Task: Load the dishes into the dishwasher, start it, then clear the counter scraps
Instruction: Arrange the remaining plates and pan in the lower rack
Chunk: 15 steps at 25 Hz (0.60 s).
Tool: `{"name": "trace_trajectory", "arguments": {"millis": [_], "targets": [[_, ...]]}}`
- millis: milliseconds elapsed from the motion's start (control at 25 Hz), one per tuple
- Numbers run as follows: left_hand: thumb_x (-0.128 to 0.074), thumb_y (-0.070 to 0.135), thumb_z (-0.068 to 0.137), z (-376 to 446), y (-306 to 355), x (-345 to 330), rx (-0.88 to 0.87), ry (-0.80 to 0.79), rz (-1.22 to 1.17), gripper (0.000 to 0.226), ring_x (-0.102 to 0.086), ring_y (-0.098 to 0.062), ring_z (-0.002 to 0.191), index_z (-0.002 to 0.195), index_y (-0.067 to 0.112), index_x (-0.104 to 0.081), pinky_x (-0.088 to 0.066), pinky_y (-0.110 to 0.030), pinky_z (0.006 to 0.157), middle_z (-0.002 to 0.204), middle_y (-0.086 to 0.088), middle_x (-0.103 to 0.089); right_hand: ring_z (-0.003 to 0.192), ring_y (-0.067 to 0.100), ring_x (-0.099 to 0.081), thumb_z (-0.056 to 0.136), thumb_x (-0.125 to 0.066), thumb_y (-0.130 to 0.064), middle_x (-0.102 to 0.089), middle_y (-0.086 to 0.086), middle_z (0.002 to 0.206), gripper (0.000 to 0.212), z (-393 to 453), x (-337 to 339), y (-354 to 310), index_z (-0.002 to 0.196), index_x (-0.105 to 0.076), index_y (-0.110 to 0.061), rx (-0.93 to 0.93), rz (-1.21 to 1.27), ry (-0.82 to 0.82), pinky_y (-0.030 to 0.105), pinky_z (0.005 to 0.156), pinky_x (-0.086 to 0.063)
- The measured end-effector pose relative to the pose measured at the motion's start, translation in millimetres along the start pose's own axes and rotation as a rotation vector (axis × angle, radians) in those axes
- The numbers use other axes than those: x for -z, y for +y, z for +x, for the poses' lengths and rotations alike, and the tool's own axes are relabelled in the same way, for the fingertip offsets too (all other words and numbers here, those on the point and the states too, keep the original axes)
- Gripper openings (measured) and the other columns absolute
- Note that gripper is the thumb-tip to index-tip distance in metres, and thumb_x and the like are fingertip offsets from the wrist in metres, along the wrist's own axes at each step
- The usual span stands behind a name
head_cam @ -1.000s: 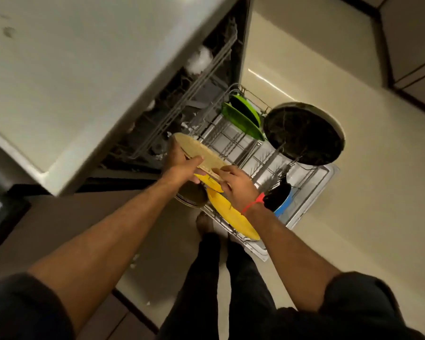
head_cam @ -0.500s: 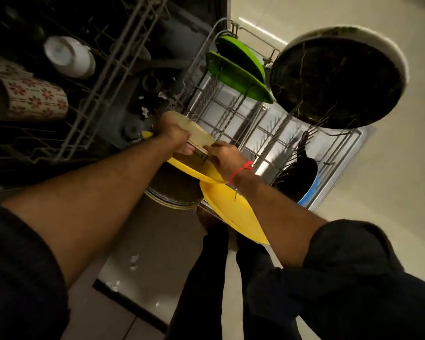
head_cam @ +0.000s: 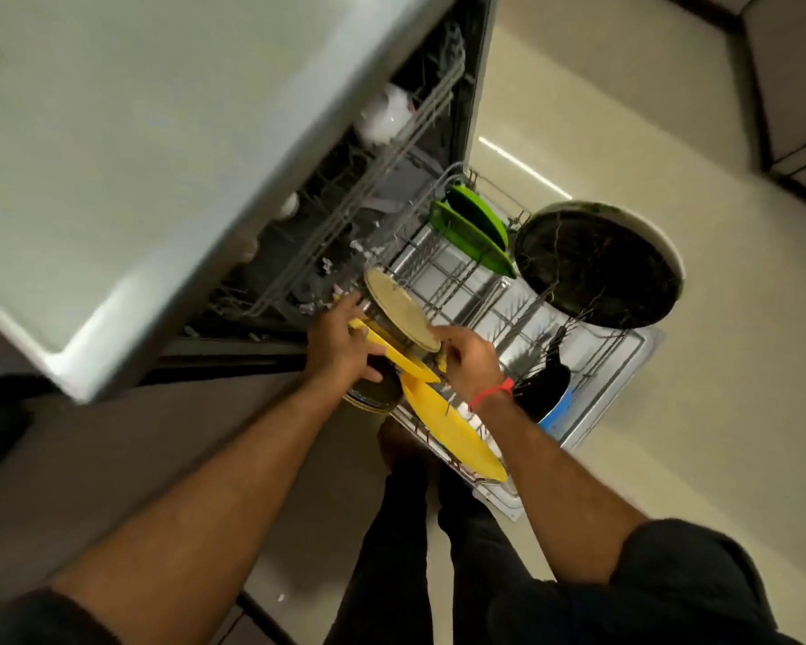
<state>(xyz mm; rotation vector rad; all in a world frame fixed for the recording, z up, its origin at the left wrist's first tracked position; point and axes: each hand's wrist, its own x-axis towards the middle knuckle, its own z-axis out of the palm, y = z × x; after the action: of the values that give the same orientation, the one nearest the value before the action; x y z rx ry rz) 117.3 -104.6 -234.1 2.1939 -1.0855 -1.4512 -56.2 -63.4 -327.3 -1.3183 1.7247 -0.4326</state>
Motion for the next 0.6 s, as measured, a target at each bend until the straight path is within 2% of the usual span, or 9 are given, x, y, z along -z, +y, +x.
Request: {"name": "trace_trajectory", "arguments": {"millis": [80, 160, 240, 320, 360, 480, 600], "targets": [[-0.050, 0.004, 0.104, -51, -5, 29, -0.101, 0.074, 0.010, 0.046, -0.074, -0.010, 0.074, 0.145, 0.023, -0.050, -0.058, -0.033, 0.043, 0.135, 0.005, -0.055, 0.112, 0.023, -0.063, 0.085, -0.045, 0.010, -0.070, 0.006, 0.117, 0.042, -34, 16, -45, 0.112, -0.071, -0.010, 0.076, 0.021, -0.007, 0.027, 0.103, -0.045], [-0.054, 0.009, 0.103, -109, -13, 68, -0.185, 0.205, 0.037, 0.038, -0.072, -0.006, 0.071, 0.138, 0.024, -0.056, -0.057, -0.029, 0.045, 0.122, 0.011, -0.063, 0.100, 0.017, -0.065, 0.087, -0.046, 0.006, -0.072, 0.002, 0.105, 0.039, -71, 24, -102, 0.109, -0.072, -0.013, 0.233, 0.036, -0.087, 0.033, 0.096, -0.050], [-0.057, 0.016, 0.101, -162, -28, 109, -0.268, 0.341, 0.059, 0.034, -0.071, -0.002, 0.076, 0.134, 0.027, -0.060, -0.061, -0.029, 0.062, 0.120, 0.011, -0.068, 0.094, 0.012, -0.066, 0.090, -0.046, 0.004, -0.073, 0.001, 0.101, 0.038, -107, 19, -161, 0.114, -0.070, -0.013, 0.371, 0.045, -0.267, 0.031, 0.094, -0.052], [-0.060, 0.018, 0.100, -204, -47, 150, -0.291, 0.478, 0.051, 0.034, -0.069, -0.004, 0.098, 0.133, 0.026, -0.060, -0.060, -0.035, 0.086, 0.124, 0.011, -0.067, 0.088, 0.010, -0.067, 0.091, -0.047, 0.001, -0.074, 0.002, 0.101, 0.037, -140, 7, -219, 0.116, -0.069, -0.012, 0.516, 0.004, -0.410, 0.023, 0.090, -0.051], [-0.061, 0.017, 0.099, -218, -56, 167, -0.303, 0.544, 0.031, 0.035, -0.067, -0.008, 0.106, 0.134, 0.025, -0.060, -0.059, -0.038, 0.092, 0.126, 0.011, -0.067, 0.086, 0.006, -0.066, 0.090, -0.048, 0.001, -0.074, 0.003, 0.102, 0.036, -152, -1, -242, 0.117, -0.070, -0.012, 0.588, -0.007, -0.450, 0.020, 0.089, -0.050], [-0.061, 0.014, 0.099, -270, -96, 230, -0.312, 0.781, -0.100, 0.037, -0.069, -0.014, 0.106, 0.135, 0.024, -0.059, -0.059, -0.044, 0.091, 0.128, 0.008, -0.066, 0.088, 0.000, -0.063, 0.090, -0.051, 0.002, -0.074, 0.000, 0.102, 0.038, -204, -42, -319, 0.118, -0.069, -0.014, 0.833, -0.058, -0.570, 0.014, 0.088, -0.048], [-0.061, 0.013, 0.099, -318, -160, 286, -0.250, 0.974, -0.255, 0.038, -0.068, -0.013, 0.108, 0.135, 0.026, -0.058, -0.060, -0.043, 0.091, 0.127, 0.008, -0.065, 0.077, 0.007, -0.068, 0.092, -0.053, -0.001, -0.074, -0.005, 0.095, 0.036, -259, -103, -377, 0.119, -0.067, -0.019, 0.965, -0.048, -0.677, 0.019, 0.081, -0.053]]}}
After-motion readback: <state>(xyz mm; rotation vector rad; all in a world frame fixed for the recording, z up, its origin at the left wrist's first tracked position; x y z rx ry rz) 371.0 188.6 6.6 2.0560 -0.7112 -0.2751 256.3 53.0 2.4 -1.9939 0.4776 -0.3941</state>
